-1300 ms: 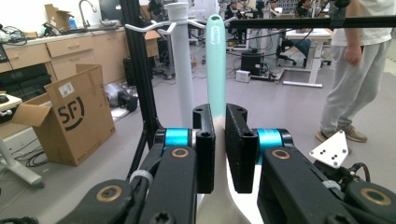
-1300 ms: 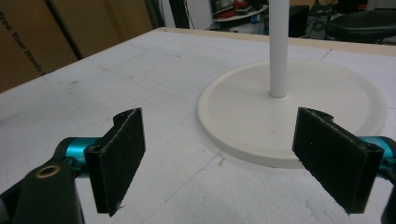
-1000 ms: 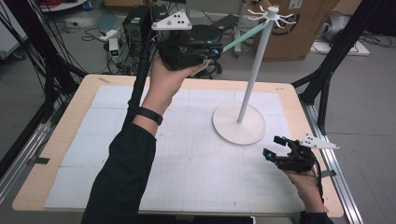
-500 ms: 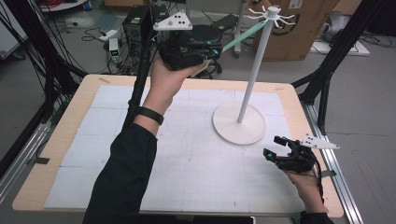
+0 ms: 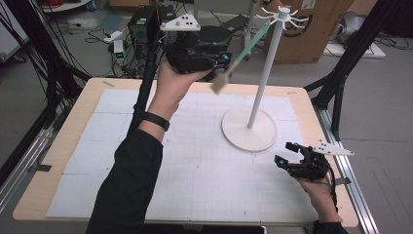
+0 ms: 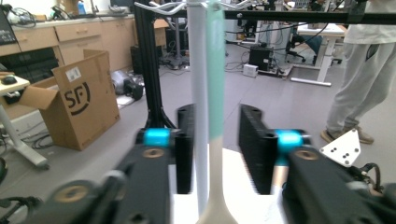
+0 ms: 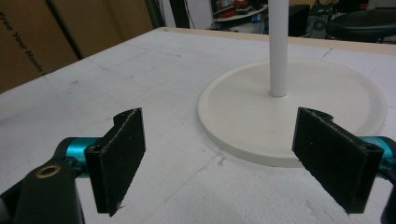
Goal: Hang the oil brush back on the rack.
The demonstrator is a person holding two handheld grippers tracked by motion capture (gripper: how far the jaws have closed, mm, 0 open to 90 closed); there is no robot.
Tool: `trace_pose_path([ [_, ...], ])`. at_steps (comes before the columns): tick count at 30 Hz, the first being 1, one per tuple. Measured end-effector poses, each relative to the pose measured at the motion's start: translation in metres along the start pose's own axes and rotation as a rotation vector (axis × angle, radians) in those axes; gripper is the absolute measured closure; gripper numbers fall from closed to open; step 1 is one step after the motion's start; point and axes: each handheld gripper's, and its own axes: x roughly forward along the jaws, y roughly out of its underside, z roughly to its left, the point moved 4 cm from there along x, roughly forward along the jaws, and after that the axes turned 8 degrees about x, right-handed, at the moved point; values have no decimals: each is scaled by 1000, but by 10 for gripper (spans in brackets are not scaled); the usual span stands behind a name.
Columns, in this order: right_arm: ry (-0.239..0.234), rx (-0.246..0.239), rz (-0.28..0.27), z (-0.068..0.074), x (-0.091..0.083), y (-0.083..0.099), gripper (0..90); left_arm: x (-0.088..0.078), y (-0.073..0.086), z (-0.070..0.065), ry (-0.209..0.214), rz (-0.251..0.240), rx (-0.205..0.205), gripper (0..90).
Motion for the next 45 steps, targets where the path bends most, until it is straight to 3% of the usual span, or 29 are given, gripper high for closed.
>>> trace_pose_path([
  [2,1,-4,1,0,0,0,164,-2,3,0,-2,18,-4,524],
  [5,1,-6,1,0,1,0,164,-11,12,1,-24,-2,-1,451],
  [9,2,-8,2,0,1,0,164,-28,33,5,-24,22,-20,369],
  [13,4,-5,7,0,1,0,164,-53,57,7,-33,9,-41,330],
  [21,10,-4,17,-1,3,2,164,-106,108,8,-66,25,-40,227],
  [27,15,-4,24,-2,5,2,164,-141,146,0,-107,43,-45,193],
  [32,20,-5,33,-2,6,3,164,-162,177,-7,-103,58,-68,178],
  [38,28,-8,42,-3,7,5,164,-180,211,-18,-108,107,-68,170],
  [45,33,0,50,-4,7,6,163,-195,243,-25,-124,107,-94,170],
])
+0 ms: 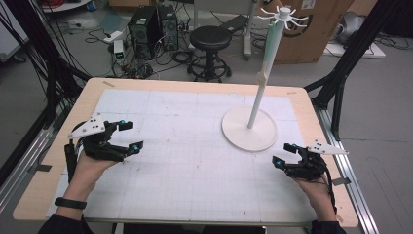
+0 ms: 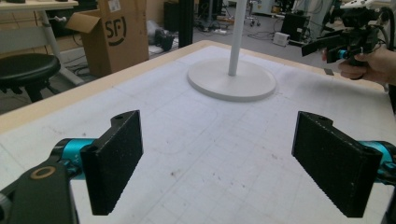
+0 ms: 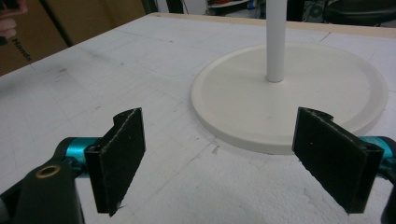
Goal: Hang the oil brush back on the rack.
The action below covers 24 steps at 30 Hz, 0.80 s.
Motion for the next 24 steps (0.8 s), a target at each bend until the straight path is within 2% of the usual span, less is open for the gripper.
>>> trace_pose_path([
  [3,1,0,4,0,0,1,164,-3,10,1,-9,-5,-15,170],
  [5,3,-4,3,0,0,1,164,-4,15,1,-18,14,-10,170],
  [11,8,-6,7,0,1,1,164,-8,27,5,-50,-16,-34,171],
  [14,7,-4,9,0,1,2,163,-9,30,7,-63,-17,-39,171],
  [24,10,-4,15,-1,1,2,164,-12,33,7,-69,-33,-37,170],
])
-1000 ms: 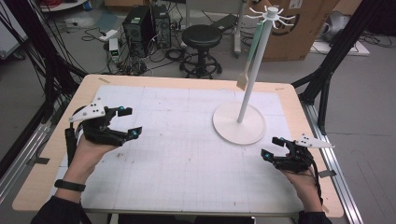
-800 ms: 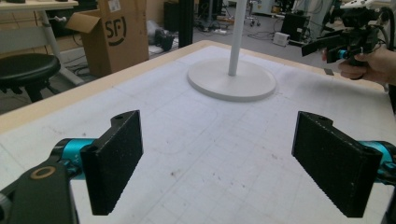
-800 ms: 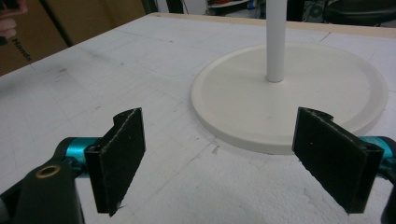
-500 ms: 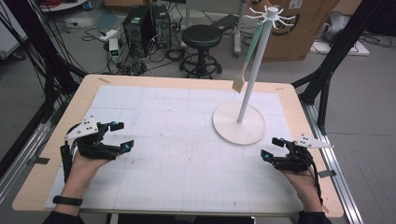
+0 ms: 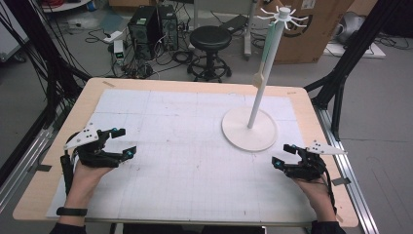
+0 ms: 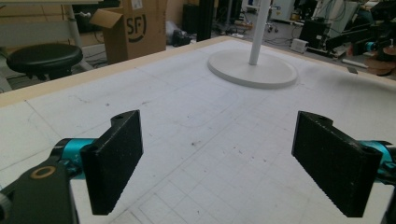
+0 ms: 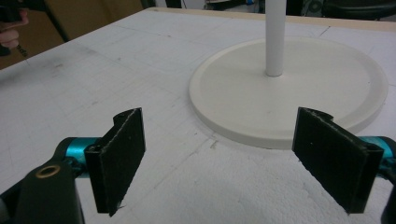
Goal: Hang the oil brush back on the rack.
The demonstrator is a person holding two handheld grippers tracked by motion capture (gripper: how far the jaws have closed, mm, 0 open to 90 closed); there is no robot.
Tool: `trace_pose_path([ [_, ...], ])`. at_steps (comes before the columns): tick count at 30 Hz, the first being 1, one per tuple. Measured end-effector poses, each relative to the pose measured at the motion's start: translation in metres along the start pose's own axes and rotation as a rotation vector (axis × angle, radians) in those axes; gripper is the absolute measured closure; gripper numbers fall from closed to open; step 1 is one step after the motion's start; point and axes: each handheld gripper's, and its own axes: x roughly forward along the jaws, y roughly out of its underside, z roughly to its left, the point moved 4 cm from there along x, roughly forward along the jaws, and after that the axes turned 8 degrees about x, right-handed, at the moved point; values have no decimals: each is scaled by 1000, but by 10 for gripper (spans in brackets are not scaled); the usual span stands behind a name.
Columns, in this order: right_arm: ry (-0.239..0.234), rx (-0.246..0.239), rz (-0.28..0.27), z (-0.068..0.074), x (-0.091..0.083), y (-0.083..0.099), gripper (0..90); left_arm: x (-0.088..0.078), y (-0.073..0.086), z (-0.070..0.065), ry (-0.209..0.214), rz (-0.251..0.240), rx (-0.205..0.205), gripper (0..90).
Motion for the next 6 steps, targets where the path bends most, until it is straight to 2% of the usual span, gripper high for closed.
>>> trace_pose_path([
  [2,-1,3,-2,0,0,0,164,-2,1,1,-4,-29,-14,170],
  [6,-1,0,2,0,0,0,164,-3,2,3,-19,-41,-19,170],
])
